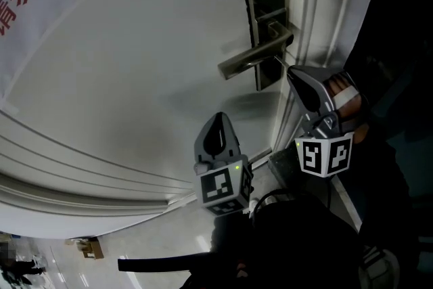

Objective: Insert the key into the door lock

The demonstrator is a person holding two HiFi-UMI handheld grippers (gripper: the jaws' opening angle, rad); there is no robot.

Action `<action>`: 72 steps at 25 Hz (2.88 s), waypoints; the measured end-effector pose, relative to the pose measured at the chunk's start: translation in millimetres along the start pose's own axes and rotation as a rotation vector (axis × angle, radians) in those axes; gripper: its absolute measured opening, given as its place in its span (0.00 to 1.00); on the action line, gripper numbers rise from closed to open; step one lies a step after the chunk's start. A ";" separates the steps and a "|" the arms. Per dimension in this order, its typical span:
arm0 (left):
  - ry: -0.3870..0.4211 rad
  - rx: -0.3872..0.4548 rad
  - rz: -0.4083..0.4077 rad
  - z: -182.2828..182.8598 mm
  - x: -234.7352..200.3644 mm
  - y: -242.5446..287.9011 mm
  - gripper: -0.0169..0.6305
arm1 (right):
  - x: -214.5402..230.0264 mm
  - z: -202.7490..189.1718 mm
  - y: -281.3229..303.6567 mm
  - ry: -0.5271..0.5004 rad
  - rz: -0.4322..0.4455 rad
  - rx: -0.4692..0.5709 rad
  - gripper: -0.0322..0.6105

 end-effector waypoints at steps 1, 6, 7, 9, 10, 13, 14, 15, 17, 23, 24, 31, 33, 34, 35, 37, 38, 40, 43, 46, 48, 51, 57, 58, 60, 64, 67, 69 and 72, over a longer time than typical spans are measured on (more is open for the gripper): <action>-0.006 -0.007 -0.002 0.1 0.6 0.0 0.03 | -0.4 0.3 0.8 -0.011 0.002 -0.002 0.07; -0.005 0.016 -0.014 -3.3 -1.1 1.5 0.03 | -2.0 1.6 6.5 -0.063 0.006 -0.013 0.07; -0.010 0.011 -0.015 -3.0 -1.1 1.3 0.03 | -2.2 2.0 7.6 -0.071 0.008 -0.015 0.07; -0.012 0.013 -0.019 -4.2 -1.9 2.0 0.03 | -2.5 2.8 9.9 -0.086 0.011 -0.019 0.07; -0.016 0.010 -0.022 -4.2 -1.6 2.2 0.03 | -2.7 3.2 10.8 -0.092 0.012 -0.021 0.07; -0.020 0.013 -0.027 -5.7 -1.2 2.5 0.03 | -2.7 3.2 11.5 -0.108 0.016 -0.030 0.07; -0.020 0.005 -0.029 -5.5 -0.7 2.4 0.03 | -2.4 2.9 11.6 -0.113 0.016 -0.035 0.07; -0.021 -0.007 -0.032 -5.1 0.2 2.3 0.03 | -2.2 2.7 11.7 -0.118 0.016 -0.039 0.07; -0.026 -0.035 -0.039 -4.2 2.6 2.4 0.03 | -2.2 2.8 12.1 -0.128 0.016 -0.042 0.07; -0.025 -0.072 -0.056 -8.6 6.7 2.9 0.03 | -2.5 3.9 13.2 -0.149 0.020 -0.050 0.07; -0.024 -0.074 -0.057 -9.9 6.7 3.1 0.03 | -2.5 4.1 13.4 -0.152 0.020 -0.052 0.07; -0.021 -0.073 -0.067 -9.8 5.5 3.9 0.03 | -3.4 5.1 17.4 -0.170 0.023 -0.065 0.07; -0.018 -0.068 -0.067 -11.0 4.5 4.6 0.03 | -3.2 5.3 17.9 -0.171 0.024 -0.067 0.07; -0.017 -0.068 -0.069 -11.3 4.3 5.0 0.03 | -3.1 5.3 18.2 -0.170 0.024 -0.068 0.07; -0.018 -0.068 -0.072 -11.3 4.3 5.5 0.03 | -2.9 5.5 18.5 -0.170 0.025 -0.069 0.07; -0.020 -0.076 -0.080 -10.6 5.1 5.9 0.03 | -2.6 6.0 19.3 -0.171 0.028 -0.070 0.07; -0.020 -0.080 -0.084 -10.6 5.6 5.9 0.03 | -2.5 6.2 19.5 -0.171 0.030 -0.070 0.07; -0.022 -0.079 -0.085 -12.0 5.6 6.1 0.03 | -2.3 6.3 19.5 -0.172 0.031 -0.070 0.07; -0.024 -0.087 -0.093 -11.9 6.3 6.6 0.03 | -2.4 6.0 19.6 -0.172 0.030 -0.072 0.07; -0.030 -0.085 -0.092 -14.8 6.8 6.9 0.03 | -2.3 6.2 19.9 -0.172 0.031 -0.075 0.07; -0.037 -0.088 -0.091 -16.3 6.9 6.8 0.03 | -2.1 6.6 20.2 -0.174 0.034 -0.075 0.07; -0.030 -0.096 -0.091 -16.5 6.6 6.5 0.03 | -1.6 7.0 20.5 -0.174 0.037 -0.077 0.07; -0.030 -0.097 -0.087 -16.6 6.4 5.8 0.03 | -1.0 7.6 22.0 -0.180 0.045 -0.086 0.07; -0.030 -0.098 -0.087 -16.4 6.4 5.5 0.03 | -1.0 7.8 22.1 -0.180 0.046 -0.087 0.07; -0.025 -0.095 -0.088 -15.8 5.7 5.4 0.03 | -0.9 8.1 22.3 -0.179 0.048 -0.089 0.07; -0.030 -0.097 -0.094 -16.3 4.8 5.9 0.03 | -0.6 8.6 23.0 -0.179 0.050 -0.092 0.07; -0.029 -0.101 -0.100 -15.5 4.5 6.5 0.03 | -0.4 8.6 23.4 -0.178 0.052 -0.093 0.07; -0.027 -0.099 -0.104 -15.2 4.5 7.2 0.03 | 0.3 9.0 23.9 -0.176 0.054 -0.094 0.07; -0.039 -0.103 -0.112 -15.4 6.3 8.3 0.03 | 0.8 9.2 24.5 -0.176 0.058 -0.096 0.07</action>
Point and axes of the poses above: the fingertips, and each gripper's own axes: y forward along the fingers, x to its right, z out of its top, the point moved 8 cm from there along -y, backward along the fingers, and after that the axes turned 10 degrees about x, right-handed, at the moved point
